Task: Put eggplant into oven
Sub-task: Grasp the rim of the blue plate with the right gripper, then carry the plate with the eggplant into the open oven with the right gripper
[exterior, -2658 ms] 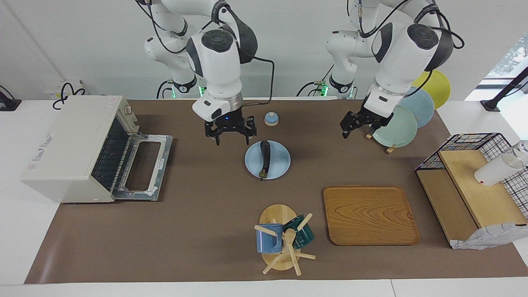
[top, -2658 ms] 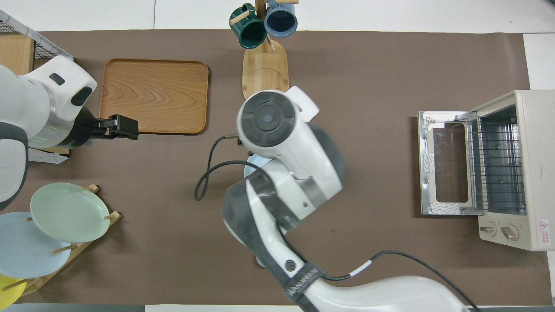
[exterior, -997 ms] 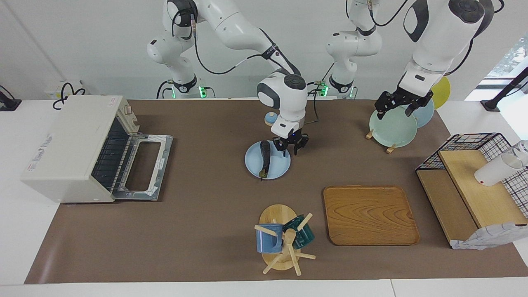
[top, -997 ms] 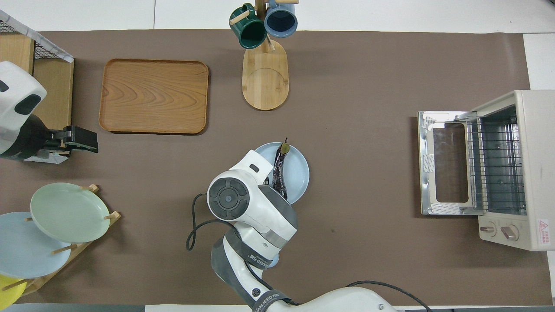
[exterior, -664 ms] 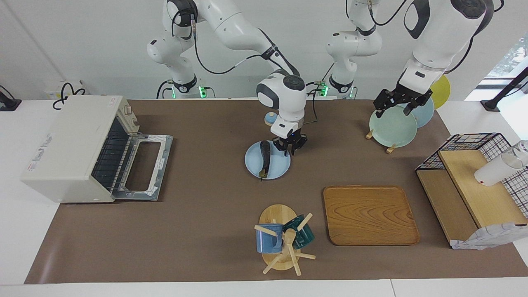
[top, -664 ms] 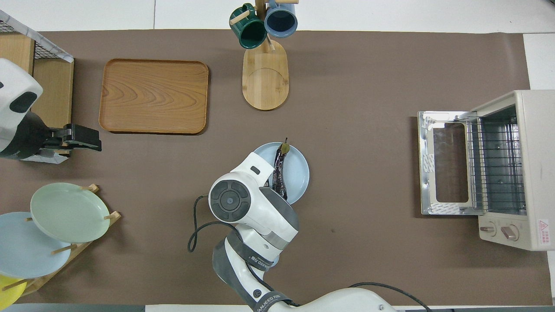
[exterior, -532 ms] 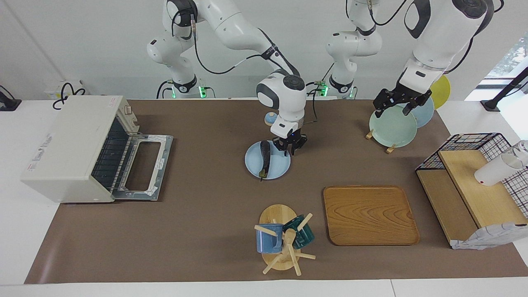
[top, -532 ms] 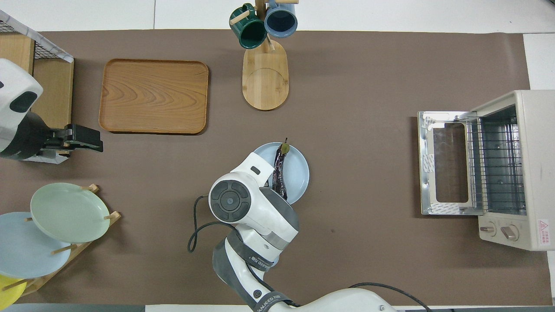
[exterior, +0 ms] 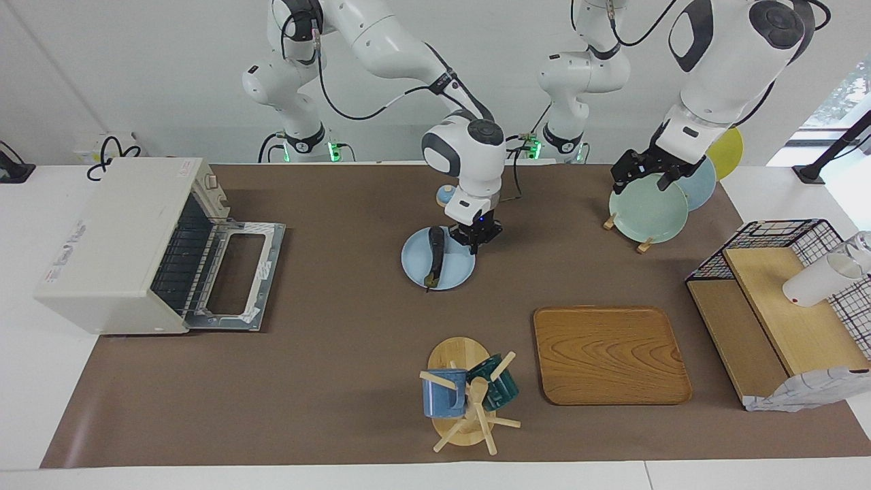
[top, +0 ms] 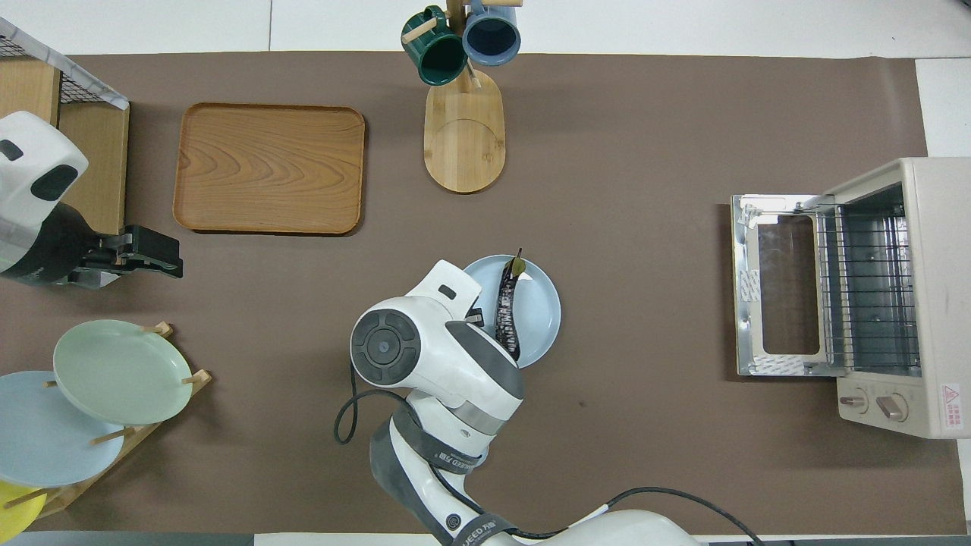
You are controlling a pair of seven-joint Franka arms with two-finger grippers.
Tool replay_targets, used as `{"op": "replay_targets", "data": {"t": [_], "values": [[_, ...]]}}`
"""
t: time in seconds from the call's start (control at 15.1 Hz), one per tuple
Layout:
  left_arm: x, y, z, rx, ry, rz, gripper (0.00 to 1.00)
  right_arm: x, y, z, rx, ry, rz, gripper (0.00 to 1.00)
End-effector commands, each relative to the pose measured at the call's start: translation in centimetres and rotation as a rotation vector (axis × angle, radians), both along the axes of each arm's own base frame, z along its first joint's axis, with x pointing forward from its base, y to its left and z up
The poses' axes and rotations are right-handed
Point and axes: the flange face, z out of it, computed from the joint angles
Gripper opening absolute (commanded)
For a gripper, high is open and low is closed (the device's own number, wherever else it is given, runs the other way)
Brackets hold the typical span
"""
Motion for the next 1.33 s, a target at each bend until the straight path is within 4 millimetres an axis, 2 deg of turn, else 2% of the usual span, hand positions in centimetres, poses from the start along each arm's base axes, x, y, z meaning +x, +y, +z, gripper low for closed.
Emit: {"op": "replay_targets", "data": {"t": [0.0,0.13,0.27,0.4,0.47,0.6,0.66,0.8,0.86,1.0,1.06,1.26], "values": [[0.3,0.7,0.5,0.015,0.005,-0.030,1.00,0.6,-1.4,2.1,-0.110,-0.015,0.049,0.00],[0.5,0.9,0.6,0.013,-0.005,-0.042,1.00,2.5,-4.8,4.5,-0.106,-0.017,-0.001,0.00],[0.5,1.1,0.6,0.013,-0.004,-0.055,1.00,3.2,-8.9,7.2,-0.114,0.006,-0.012,0.00],[0.6,1.7,0.6,0.024,-0.003,-0.056,1.00,3.8,-15.3,9.4,-0.111,0.025,-0.062,0.00],[0.5,1.6,0.6,0.026,-0.004,-0.057,1.00,3.4,-18.9,10.2,-0.125,0.056,-0.077,0.00],[0.5,1.9,0.6,0.029,-0.001,-0.052,1.00,3.2,-24.2,11.4,-0.151,0.084,-0.125,0.00],[0.5,1.8,0.6,0.029,-0.005,-0.053,1.00,3.2,-27.0,11.6,-0.162,0.098,-0.164,0.00],[0.3,1.6,1.0,0.028,-0.013,-0.056,1.00,3.2,-31.0,12.2,-0.185,0.103,-0.158,0.00],[0.3,1.7,1.1,0.028,-0.017,-0.054,1.00,3.3,-33.9,12.7,-0.190,0.111,-0.165,0.00],[0.1,1.8,1.4,0.029,-0.023,-0.049,1.00,3.8,-41.4,13.3,-0.175,0.144,-0.160,0.00],[-0.1,1.8,1.6,0.029,-0.028,-0.046,1.00,3.9,-43.7,13.1,-0.169,0.161,-0.153,0.00],[-0.4,1.8,2.1,0.030,-0.033,-0.046,1.00,3.7,-48.0,12.6,-0.152,0.183,-0.148,0.00]]}}
